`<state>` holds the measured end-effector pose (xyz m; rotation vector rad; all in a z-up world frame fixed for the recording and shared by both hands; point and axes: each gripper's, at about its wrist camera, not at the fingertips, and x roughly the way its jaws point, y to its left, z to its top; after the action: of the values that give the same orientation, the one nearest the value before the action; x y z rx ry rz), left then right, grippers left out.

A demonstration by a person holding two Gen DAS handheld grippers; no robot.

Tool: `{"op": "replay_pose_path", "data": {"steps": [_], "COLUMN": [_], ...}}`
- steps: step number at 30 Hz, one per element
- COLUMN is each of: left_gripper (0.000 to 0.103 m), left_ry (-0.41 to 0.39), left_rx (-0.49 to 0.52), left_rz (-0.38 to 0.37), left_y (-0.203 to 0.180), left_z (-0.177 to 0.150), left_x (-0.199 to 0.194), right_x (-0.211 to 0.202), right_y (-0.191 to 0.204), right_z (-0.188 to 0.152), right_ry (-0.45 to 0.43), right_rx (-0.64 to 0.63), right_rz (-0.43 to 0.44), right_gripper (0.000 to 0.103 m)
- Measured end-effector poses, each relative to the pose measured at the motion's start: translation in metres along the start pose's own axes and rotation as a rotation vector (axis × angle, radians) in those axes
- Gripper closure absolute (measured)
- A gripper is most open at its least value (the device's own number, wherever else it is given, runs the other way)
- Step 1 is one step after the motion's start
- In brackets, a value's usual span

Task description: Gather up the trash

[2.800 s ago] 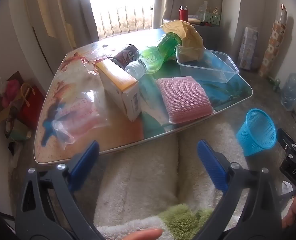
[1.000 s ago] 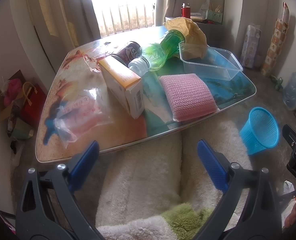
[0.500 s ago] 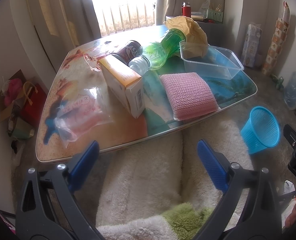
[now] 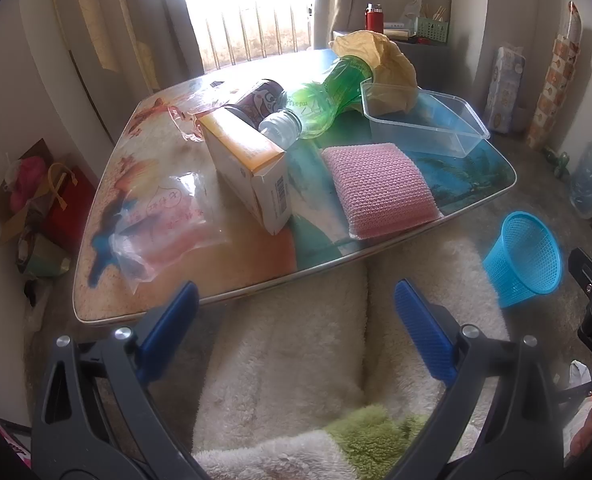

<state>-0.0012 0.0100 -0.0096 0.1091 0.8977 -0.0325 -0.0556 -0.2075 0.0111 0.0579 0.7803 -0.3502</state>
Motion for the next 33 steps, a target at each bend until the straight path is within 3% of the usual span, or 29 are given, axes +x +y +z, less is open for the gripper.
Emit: {"op": "replay_pose_path", "data": {"steps": [16, 23, 29, 33], "left_gripper": [0.009, 0.009, 0.008, 0.008], "left_ry": [-0.007, -0.029, -0.099, -0.142], "left_rx": [-0.018, -0.092, -0.161, -0.168], "left_rz": [0.003, -0.017, 0.001, -0.036], "left_y": [0.016, 0.055, 0.096, 0.116], "left_z": [0.002, 0.006, 0.016, 0.024], "left_x": [0.002, 0.006, 0.013, 0.016], "right_x": [0.005, 0.011, 0.024, 0.028], "right_y": [0.010, 0.039, 0.079, 0.101], "right_z": [0.003, 0.024, 0.041, 0.043], "right_ry": [-0.014, -0.065, -0.039, -0.041], "right_rx": [-0.016, -0.042, -0.105, -0.165], "right_rz": [0.017, 0.097, 0.165, 0.197], "right_gripper": [0.006, 0.006, 0.006, 0.006]}}
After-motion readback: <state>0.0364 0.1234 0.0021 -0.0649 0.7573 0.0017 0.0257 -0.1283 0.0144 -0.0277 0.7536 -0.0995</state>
